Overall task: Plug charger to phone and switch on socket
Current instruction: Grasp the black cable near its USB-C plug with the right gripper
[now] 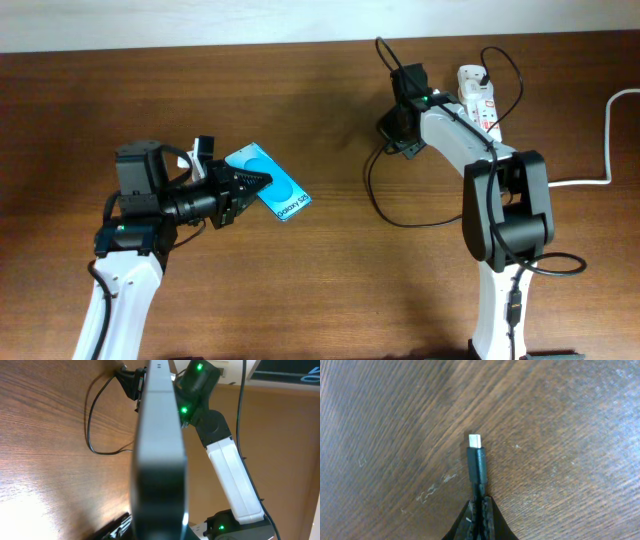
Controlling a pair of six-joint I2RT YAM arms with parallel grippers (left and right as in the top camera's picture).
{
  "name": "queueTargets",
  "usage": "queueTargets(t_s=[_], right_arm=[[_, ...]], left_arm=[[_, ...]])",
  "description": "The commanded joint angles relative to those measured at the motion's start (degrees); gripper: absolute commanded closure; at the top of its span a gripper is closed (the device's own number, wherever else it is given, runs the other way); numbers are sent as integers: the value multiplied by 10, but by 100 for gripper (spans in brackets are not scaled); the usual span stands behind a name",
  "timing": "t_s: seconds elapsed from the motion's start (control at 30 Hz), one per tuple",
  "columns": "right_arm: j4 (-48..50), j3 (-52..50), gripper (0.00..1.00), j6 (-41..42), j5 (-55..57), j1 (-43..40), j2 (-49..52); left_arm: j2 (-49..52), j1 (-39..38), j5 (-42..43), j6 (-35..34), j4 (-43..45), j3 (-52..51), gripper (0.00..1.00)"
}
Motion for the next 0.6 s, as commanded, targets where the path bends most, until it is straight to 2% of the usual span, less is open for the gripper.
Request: queueTargets(t_s=[0.0,0.1,0.3,0.37,0.4,0.47,0.5,0.57], right_arm=[[-16,1,96,-110,0,2,33],[-55,24,96,-227,-49,3,-8],[-240,24,96,-353,-63,3,-198],[-306,24,96,-407,-140,3,-261],[-332,24,96,-419,-156,3,-280],[-385,24,96,-460,-203,3,-314],[-422,24,96,-507,-255,3,-334],[-493,24,96,-596,-334,3,-364]], left_arm=[[-2,2,6,9,3,3,100],[-2,2,4,10,3,3,100],[-2,2,-4,70,3,3,100],[-2,2,-2,79,6,3,100],[-2,2,12,87,17,3,100],[-2,2,96,88,85,3,100],[-2,2,145,79,130,3,100],[-2,2,164,60,141,3,100]])
